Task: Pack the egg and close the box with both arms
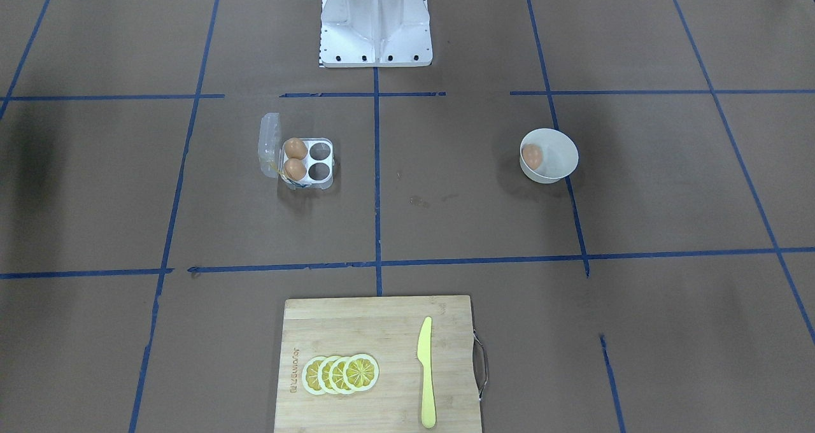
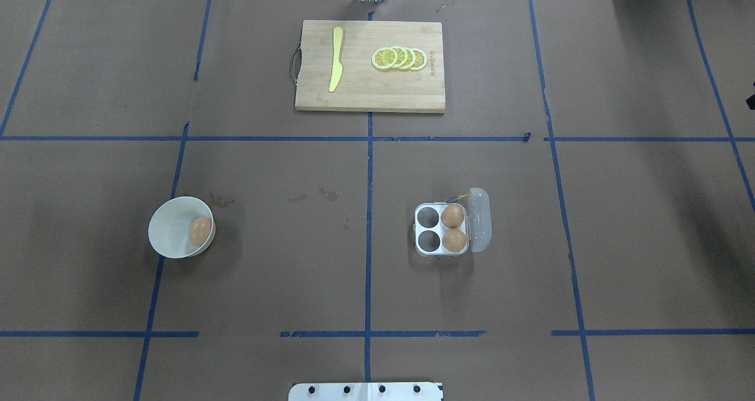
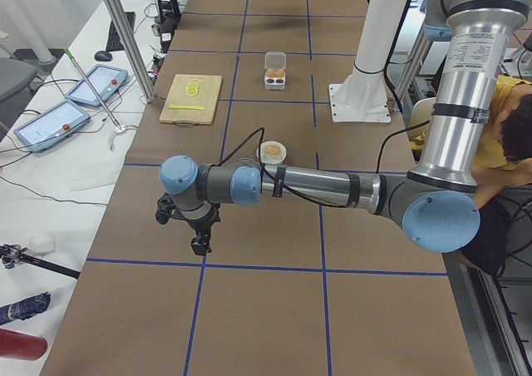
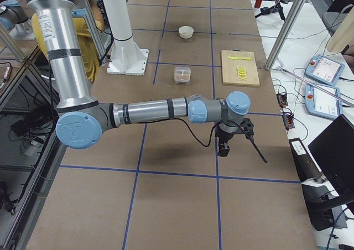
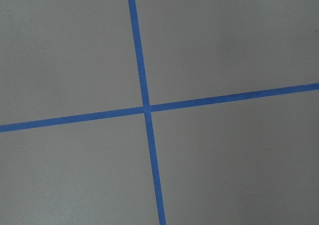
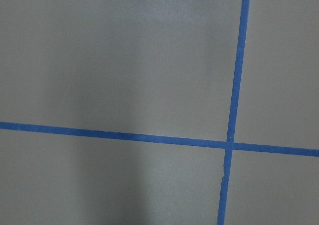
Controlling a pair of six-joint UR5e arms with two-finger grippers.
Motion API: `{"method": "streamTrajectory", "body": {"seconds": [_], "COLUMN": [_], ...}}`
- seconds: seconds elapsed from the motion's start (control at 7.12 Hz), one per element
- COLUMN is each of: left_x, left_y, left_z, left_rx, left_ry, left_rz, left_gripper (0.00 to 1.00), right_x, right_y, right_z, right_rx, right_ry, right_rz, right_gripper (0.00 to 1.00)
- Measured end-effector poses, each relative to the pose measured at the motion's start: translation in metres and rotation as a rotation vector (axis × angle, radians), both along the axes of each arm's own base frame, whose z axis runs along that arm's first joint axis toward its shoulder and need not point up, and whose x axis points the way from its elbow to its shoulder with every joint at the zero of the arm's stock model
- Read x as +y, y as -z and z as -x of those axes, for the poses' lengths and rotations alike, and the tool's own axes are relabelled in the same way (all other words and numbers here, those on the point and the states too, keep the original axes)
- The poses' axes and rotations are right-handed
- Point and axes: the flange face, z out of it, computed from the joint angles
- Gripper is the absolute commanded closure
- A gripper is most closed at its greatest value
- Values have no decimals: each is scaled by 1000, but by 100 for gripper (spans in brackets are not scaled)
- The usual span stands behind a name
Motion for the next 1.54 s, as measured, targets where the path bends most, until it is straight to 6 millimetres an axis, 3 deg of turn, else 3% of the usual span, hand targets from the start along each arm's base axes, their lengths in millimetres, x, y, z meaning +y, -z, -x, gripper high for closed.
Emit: {"method": "streamTrajectory", "body": {"seconds": [1.12, 1.4, 1.54], "left_x": [-9, -10, -8], "left_y": [60, 65, 75], "left_z": [-3, -24, -57], "left_rx": [-9, 15, 68], "left_ry": [-6, -41, -85], "left_rz": [-142, -210, -222], "left_gripper": [0, 0, 0], "right_x": [0, 2, 3], "right_y": [2, -3, -5], "right_z": [2, 2, 2], "right_rx": [-19, -26, -27], "right_ry": [1, 3, 2], "right_rz": [-20, -37, -35], "right_gripper": [0, 0, 0]}}
